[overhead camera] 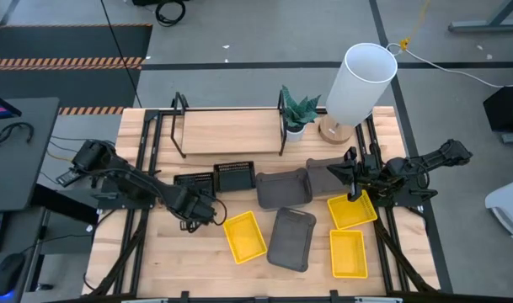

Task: Stack baskets on shelf by color
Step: Stack the stacked left black bins on the right black bin

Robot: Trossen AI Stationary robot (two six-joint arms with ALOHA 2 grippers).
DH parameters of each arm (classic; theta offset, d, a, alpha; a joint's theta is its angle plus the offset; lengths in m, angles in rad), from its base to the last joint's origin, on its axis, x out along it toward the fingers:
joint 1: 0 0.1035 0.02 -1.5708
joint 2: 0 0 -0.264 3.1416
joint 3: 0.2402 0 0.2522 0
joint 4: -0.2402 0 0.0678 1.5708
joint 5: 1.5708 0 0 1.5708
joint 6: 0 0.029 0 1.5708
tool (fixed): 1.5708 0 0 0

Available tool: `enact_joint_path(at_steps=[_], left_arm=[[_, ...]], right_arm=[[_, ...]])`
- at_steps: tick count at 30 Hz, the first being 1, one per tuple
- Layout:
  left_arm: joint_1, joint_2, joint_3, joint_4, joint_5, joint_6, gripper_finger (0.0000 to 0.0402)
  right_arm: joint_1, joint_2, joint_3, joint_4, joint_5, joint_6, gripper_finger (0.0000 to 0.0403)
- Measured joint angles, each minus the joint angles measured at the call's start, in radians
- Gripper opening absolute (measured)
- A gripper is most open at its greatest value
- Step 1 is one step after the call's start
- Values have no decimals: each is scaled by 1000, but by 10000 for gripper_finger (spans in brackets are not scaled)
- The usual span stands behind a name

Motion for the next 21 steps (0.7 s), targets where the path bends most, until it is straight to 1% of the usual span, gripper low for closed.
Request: enact_joint_path(at_steps=[3, 7, 13, 18, 21], left_arm=[[4, 0, 24, -34, 8, 27, 17], [4, 0, 86, -114, 9, 27, 14], [4, 0, 187, -250, -2, -80, 14], [4, 0, 197, -283, 103, -110, 14], [3, 0, 197, -284, 79, -110, 14]], right_arm=[[0, 0, 0, 0, 0, 0, 12], [0, 0, 0, 0, 0, 0, 12], [0, 0, 0, 0, 0, 0, 12], [0, 0, 0, 0, 0, 0, 12], [0, 0, 0, 0, 0, 0, 12]])
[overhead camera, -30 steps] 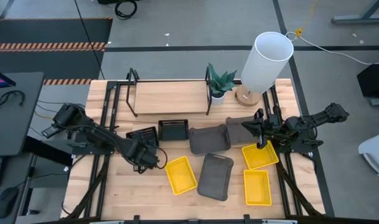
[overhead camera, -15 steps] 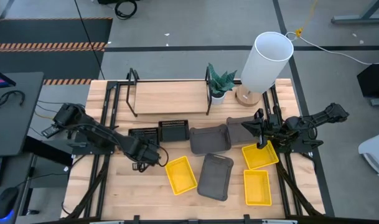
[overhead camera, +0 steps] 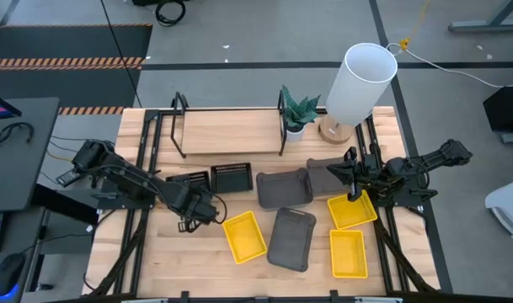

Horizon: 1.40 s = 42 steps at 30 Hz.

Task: Stack baskets on shelf by color
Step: Stack the stacked left black bins on the right black bin

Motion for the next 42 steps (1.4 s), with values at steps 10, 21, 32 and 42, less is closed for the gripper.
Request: enact_joint_path(at_steps=[10, 21, 32, 42], left_arm=[[50, 2, 50, -8, -68, 58, 14], [146, 17, 200, 7, -86, 105, 14], [204, 105, 200, 296, -154, 288, 14], [213, 135, 200, 346, -160, 287, 15]], right_arm=[[0, 0, 0, 0, 0, 0, 12], [0, 0, 0, 0, 0, 0, 12], [0, 0, 0, 0, 0, 0, 12], [0, 0, 0, 0, 0, 0, 12]])
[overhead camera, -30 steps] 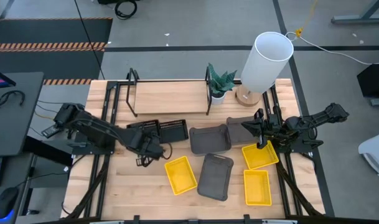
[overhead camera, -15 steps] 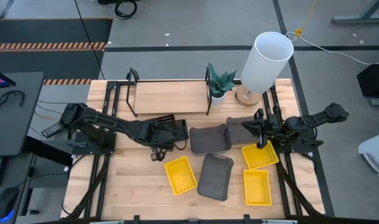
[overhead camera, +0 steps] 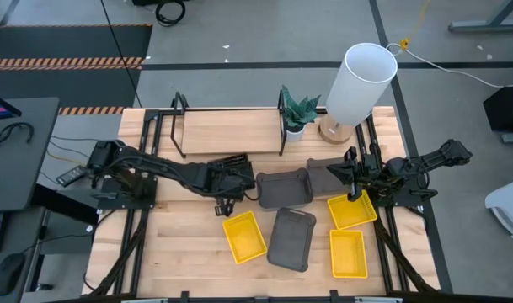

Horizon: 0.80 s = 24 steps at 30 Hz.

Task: Stack baskets on shelf by color
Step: Stack the stacked left black bins on the right black bin

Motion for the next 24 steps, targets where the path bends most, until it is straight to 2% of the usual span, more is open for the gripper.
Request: enact_joint_path(at_steps=[10, 19, 24], left_arm=[[4, 88, -2, -8, 58, 64, 24], [6, 91, -2, -2, 92, 73, 137], [6, 91, -2, -5, 104, 77, 180]], right_arm=[[0, 0, 0, 0, 0, 0, 12], [0, 0, 0, 0, 0, 0, 12], [0, 0, 0, 1, 0, 0, 12]])
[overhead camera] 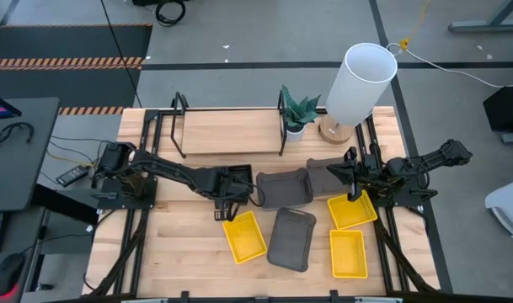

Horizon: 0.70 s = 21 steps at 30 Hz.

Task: Stack baskets on shelf by color
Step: Stack the stacked left black bins on the right black bin

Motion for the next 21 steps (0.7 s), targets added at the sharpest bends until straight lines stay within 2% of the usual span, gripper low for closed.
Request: enact_joint_path(at_steps=[6, 13, 21], left_arm=[[0, 0, 0, 7, -7, 8, 196], [-12, 0, -12, 29, -21, 118, 178], [-10, 0, -147, -46, -37, 262, 163]], right_arm=[[0, 0, 0, 0, 0, 0, 12], [0, 0, 0, 0, 0, 0, 12], [0, 0, 0, 0, 0, 0, 12]])
